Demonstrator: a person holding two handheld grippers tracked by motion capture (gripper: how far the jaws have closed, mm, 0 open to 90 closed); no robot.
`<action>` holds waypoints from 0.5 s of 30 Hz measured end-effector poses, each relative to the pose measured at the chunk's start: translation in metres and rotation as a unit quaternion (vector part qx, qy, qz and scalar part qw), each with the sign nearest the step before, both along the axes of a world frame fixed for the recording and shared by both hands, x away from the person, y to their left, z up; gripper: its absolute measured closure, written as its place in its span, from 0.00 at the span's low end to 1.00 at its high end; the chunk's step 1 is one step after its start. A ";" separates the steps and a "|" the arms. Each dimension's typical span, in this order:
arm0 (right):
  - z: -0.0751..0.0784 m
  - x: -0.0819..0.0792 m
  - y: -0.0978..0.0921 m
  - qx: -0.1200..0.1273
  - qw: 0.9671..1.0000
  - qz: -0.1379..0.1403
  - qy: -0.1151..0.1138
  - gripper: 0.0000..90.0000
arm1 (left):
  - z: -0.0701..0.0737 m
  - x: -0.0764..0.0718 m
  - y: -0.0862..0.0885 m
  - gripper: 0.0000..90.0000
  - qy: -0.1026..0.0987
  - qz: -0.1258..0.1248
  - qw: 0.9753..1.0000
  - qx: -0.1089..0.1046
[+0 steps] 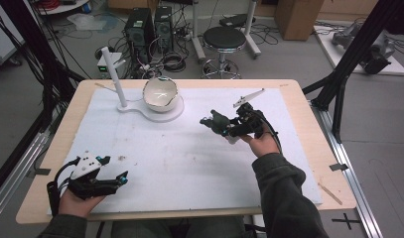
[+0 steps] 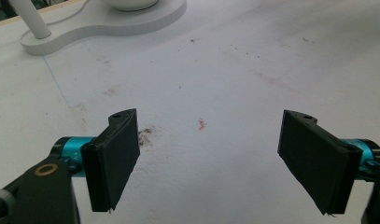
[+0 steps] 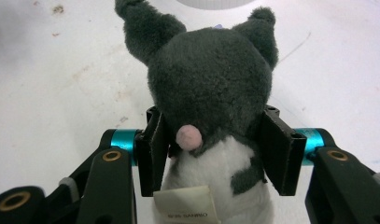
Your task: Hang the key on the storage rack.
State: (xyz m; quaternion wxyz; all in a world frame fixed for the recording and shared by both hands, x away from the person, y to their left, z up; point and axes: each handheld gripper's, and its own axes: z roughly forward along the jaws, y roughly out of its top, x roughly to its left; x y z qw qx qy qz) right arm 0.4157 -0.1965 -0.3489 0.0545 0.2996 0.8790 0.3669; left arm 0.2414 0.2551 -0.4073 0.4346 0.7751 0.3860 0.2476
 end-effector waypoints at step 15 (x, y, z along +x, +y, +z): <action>0.012 0.002 0.015 0.023 0.999 0.022 -0.004 0.53 | 0.000 0.000 0.000 0.23 -0.001 0.000 1.000 0.001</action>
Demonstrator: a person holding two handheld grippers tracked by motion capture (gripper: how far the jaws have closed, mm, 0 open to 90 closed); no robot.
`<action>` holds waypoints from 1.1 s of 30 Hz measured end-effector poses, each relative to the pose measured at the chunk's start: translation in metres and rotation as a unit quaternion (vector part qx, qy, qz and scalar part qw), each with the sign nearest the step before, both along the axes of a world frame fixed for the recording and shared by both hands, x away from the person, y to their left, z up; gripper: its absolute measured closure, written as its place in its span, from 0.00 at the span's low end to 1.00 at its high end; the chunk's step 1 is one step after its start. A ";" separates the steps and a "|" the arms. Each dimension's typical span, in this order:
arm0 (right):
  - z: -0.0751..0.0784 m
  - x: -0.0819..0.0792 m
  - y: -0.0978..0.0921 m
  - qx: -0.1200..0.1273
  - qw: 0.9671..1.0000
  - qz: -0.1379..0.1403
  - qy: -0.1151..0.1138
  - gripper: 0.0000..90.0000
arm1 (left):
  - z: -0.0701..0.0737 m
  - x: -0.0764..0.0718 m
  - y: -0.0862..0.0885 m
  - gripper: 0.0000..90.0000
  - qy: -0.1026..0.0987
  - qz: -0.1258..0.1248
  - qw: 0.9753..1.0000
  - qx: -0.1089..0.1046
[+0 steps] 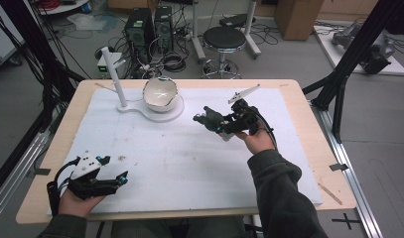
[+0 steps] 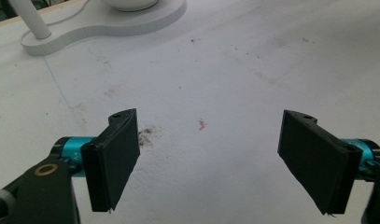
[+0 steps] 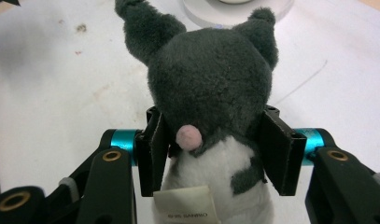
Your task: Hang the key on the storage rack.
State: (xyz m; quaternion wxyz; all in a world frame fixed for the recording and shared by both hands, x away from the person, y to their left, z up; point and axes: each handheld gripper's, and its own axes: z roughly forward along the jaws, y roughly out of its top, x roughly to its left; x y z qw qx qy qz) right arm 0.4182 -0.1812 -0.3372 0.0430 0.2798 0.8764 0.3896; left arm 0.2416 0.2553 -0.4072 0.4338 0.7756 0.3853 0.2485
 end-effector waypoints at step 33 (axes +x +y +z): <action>0.022 0.013 0.043 0.028 0.999 0.035 -0.007 0.53 | 0.000 0.000 0.001 0.23 0.000 0.002 1.000 -0.003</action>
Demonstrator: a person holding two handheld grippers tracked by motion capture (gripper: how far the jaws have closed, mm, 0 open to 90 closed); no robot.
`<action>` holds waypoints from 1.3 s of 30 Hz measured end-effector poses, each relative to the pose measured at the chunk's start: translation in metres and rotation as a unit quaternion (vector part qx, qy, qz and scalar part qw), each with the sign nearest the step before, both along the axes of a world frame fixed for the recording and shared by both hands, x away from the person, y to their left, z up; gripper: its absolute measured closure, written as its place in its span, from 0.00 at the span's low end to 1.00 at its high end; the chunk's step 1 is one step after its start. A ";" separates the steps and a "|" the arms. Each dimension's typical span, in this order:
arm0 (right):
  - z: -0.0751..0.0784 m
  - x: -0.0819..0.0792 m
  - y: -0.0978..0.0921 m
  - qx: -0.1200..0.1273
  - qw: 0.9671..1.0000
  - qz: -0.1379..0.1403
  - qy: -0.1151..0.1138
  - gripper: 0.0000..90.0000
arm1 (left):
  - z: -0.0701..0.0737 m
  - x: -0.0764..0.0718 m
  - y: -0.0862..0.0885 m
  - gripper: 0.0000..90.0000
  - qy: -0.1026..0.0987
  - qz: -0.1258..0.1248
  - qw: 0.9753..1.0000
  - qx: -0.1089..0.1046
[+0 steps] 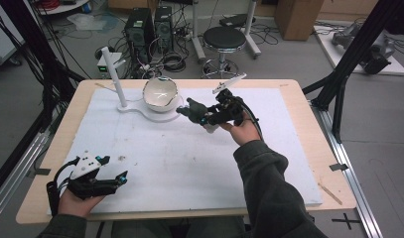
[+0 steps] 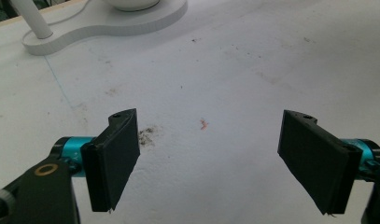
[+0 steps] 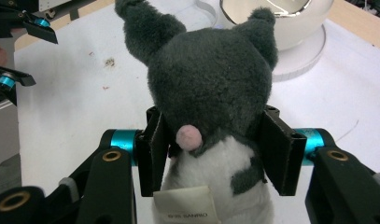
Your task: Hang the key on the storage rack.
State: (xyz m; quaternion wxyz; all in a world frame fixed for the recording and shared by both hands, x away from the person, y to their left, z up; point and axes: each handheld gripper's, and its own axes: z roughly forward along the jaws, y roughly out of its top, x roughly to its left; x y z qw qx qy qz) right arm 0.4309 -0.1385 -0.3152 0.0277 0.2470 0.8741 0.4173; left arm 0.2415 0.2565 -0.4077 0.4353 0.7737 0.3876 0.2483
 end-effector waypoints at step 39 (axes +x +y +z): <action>0.019 0.020 0.059 0.014 0.999 0.031 -0.010 0.53 | 0.000 0.000 0.002 0.23 -0.004 0.002 1.000 -0.001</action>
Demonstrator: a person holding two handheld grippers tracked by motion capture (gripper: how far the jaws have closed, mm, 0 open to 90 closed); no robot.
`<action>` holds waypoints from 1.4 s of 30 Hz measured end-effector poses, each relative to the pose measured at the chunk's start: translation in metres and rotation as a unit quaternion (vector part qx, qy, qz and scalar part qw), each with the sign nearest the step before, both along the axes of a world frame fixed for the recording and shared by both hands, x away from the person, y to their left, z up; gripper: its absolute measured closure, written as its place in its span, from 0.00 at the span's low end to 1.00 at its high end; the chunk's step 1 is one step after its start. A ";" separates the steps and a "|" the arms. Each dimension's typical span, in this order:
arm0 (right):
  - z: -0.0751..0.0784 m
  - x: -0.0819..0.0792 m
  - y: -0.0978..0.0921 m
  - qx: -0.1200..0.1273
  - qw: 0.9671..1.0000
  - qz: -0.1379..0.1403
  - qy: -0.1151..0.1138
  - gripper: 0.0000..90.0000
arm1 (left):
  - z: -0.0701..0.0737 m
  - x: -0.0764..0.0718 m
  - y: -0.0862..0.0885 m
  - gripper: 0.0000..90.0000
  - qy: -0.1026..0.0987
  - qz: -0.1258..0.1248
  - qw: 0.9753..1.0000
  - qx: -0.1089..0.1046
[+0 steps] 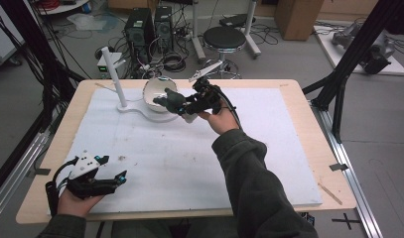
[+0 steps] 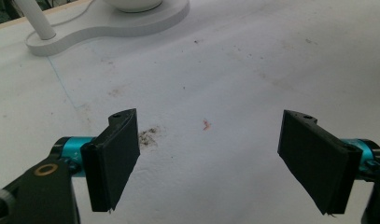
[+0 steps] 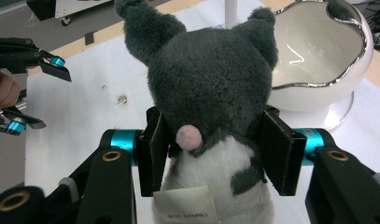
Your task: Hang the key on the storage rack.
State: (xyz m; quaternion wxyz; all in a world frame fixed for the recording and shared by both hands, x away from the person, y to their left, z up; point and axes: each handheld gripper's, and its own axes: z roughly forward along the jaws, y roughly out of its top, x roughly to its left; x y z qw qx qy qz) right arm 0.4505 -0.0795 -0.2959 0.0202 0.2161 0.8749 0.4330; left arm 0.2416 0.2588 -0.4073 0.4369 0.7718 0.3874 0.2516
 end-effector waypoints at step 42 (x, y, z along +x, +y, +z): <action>0.026 0.014 0.048 0.017 0.999 0.029 -0.024 0.53 | -0.001 0.001 0.000 0.23 0.001 0.003 1.000 -0.001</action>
